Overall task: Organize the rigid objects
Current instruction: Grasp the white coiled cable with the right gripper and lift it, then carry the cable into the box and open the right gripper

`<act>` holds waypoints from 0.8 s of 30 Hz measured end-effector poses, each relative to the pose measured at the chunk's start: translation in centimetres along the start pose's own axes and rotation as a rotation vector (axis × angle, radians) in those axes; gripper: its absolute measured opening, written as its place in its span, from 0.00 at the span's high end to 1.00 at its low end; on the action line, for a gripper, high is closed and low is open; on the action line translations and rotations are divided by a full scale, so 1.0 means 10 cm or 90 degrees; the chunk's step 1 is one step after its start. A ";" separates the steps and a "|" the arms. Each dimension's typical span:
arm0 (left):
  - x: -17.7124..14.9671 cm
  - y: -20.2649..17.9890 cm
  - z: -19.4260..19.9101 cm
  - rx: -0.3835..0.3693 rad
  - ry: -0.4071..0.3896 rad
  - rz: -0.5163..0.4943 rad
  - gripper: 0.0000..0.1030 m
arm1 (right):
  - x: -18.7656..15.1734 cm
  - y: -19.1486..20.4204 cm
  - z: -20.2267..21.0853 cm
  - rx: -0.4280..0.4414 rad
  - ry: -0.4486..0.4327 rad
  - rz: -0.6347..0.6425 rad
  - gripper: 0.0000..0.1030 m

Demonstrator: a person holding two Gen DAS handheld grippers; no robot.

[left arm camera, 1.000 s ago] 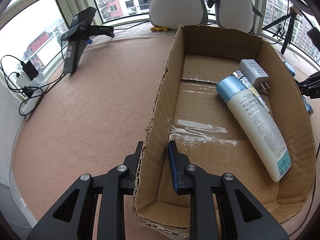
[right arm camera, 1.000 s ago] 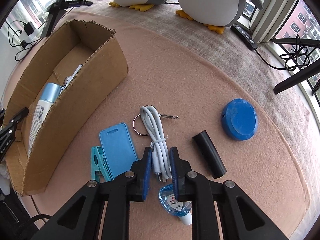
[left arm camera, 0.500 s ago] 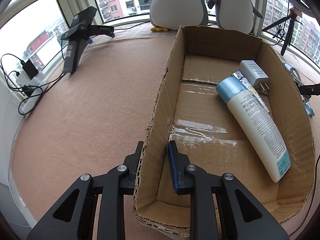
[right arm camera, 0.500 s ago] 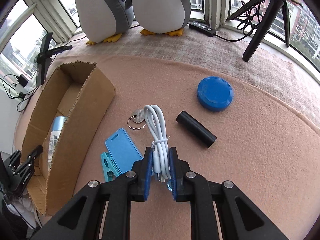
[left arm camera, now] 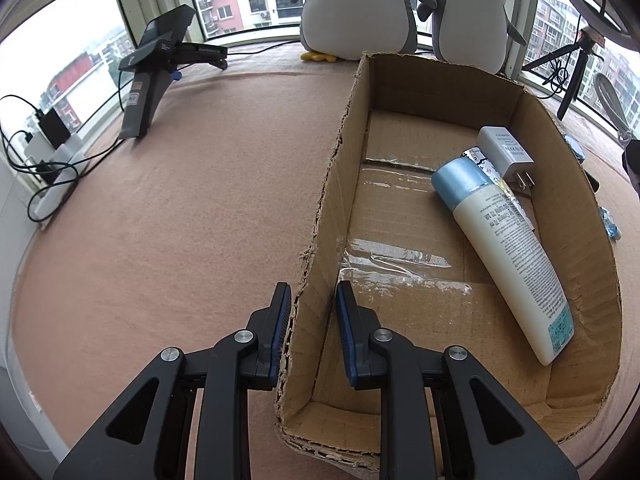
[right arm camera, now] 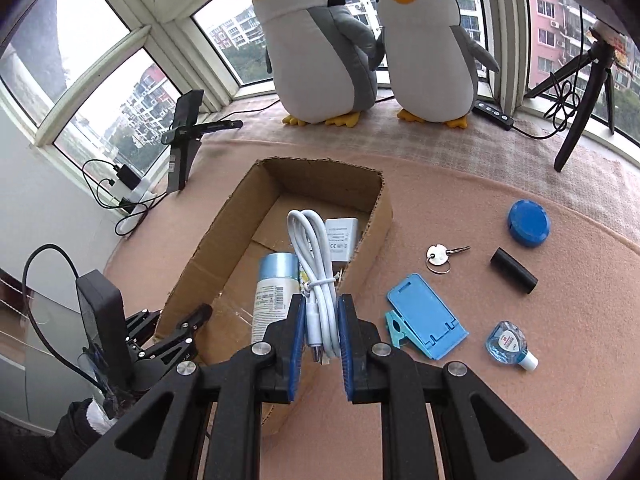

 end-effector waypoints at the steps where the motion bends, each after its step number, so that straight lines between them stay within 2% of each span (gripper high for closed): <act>1: 0.00 0.00 0.00 0.000 -0.001 0.000 0.80 | -0.04 0.11 -0.02 0.010 0.005 0.008 0.86; 4: 0.00 0.00 0.00 -0.002 -0.001 0.001 0.80 | -0.16 0.38 -0.10 0.030 0.027 0.033 0.86; 9: -0.01 0.01 0.00 -0.002 -0.004 -0.002 0.80 | -0.38 0.68 -0.29 0.028 0.064 0.070 0.86; 18: 0.00 0.02 0.00 0.000 -0.007 -0.004 0.80 | -0.64 0.85 -0.53 0.013 0.102 0.095 0.86; 24: 0.00 0.02 0.00 0.001 -0.007 -0.003 0.80 | -0.71 0.83 -0.56 0.008 0.115 0.096 0.86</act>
Point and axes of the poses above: each gripper's, at about its wrist camera, not at the fingertips, and z roughly against the way its jaws point, y to its left, x to its top, the point moved 6 cm from there along -z, roughly the way its jaws point, and after that the axes turned 1 degree about x, right-handed, at the moved point
